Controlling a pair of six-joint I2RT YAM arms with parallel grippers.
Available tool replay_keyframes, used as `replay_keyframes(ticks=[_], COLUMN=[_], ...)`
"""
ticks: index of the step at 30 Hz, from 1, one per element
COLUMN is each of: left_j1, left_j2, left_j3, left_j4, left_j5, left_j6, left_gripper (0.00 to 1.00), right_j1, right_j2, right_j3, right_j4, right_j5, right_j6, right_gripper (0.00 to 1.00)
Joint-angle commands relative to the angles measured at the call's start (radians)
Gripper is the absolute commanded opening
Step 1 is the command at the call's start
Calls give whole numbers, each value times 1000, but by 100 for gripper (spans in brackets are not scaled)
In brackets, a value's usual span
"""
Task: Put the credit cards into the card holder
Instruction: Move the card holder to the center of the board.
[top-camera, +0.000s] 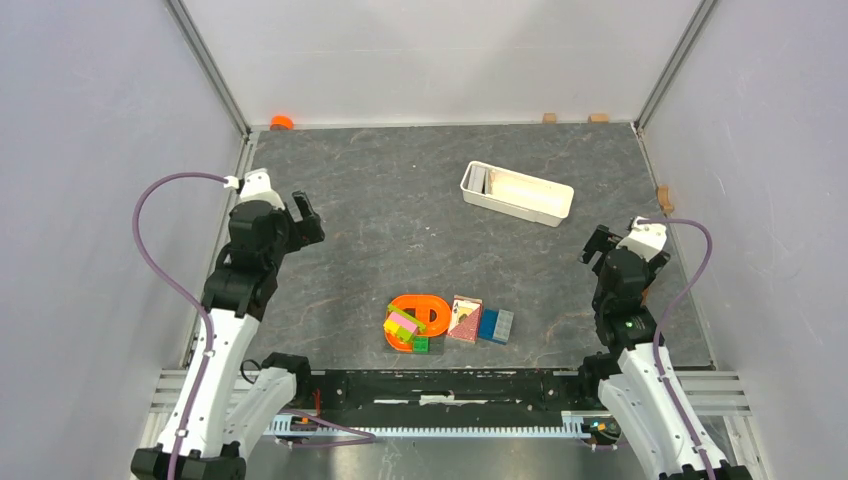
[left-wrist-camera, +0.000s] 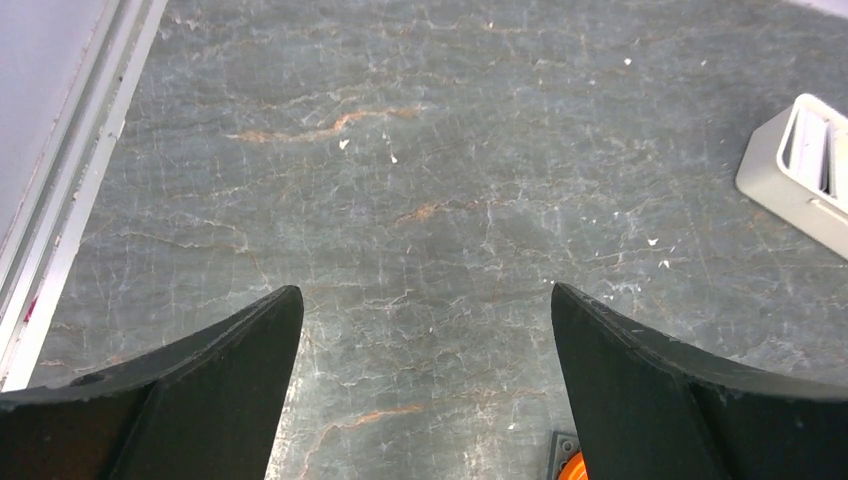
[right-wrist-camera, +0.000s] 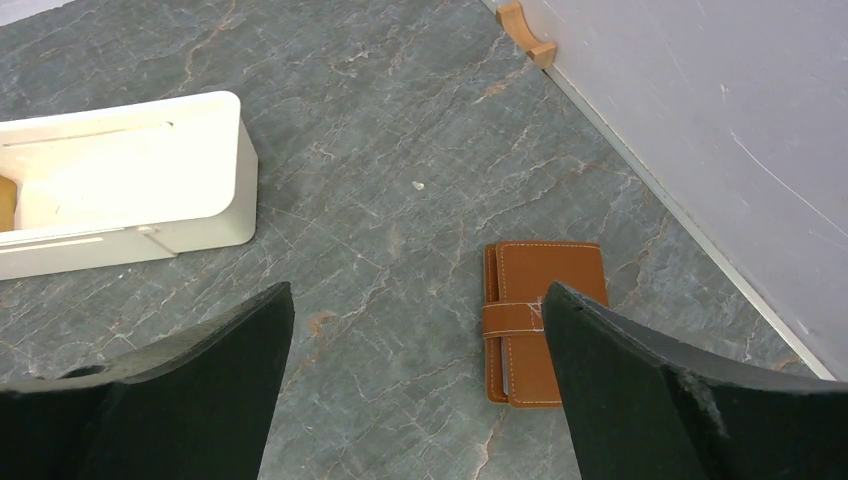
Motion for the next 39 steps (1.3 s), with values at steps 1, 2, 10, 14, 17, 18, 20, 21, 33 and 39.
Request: replay_keyframes(ticks=[1,2,10,14,17,18,20,21,33,39], left_j1=[4,4,4,4,3,4,4,4,3,3], left_j2=[29,30,22,17,16,17,17,16,14,18], left_j3=[15,13,-17,-34,-34,-35,-36,-36,-38,-39], left_j4=[-15,-15,-10,-15,-15,-13,-13,-13,-13,-13], left_j5=[-8,-8,-7,25,48,49,44,43,66,64], left_j6=[-27,-26,-16,-6,1,2,4,5,10,10], left_gripper=[100,100,100,100,100,100,100,100,100,100], right_j1=[0,0,-135,-375,-538,-577,-657,-704,-849,-807], right_j2=[9,18,156,232,294,315,368,392,574,642], right_j3=[-3,-7,1,6,-1,-1,-5,-6,-39,-32], right_j4=[49,52,54,87,103,107,133,147,282,287], right_j5=[26,25,8,-179,-281,-312,-402,-472,-854,-906], right_j6=[18,25,66,88,92,91,90,92,100,96], right_gripper=[98,98,98,98,98,98,98,98,99,86])
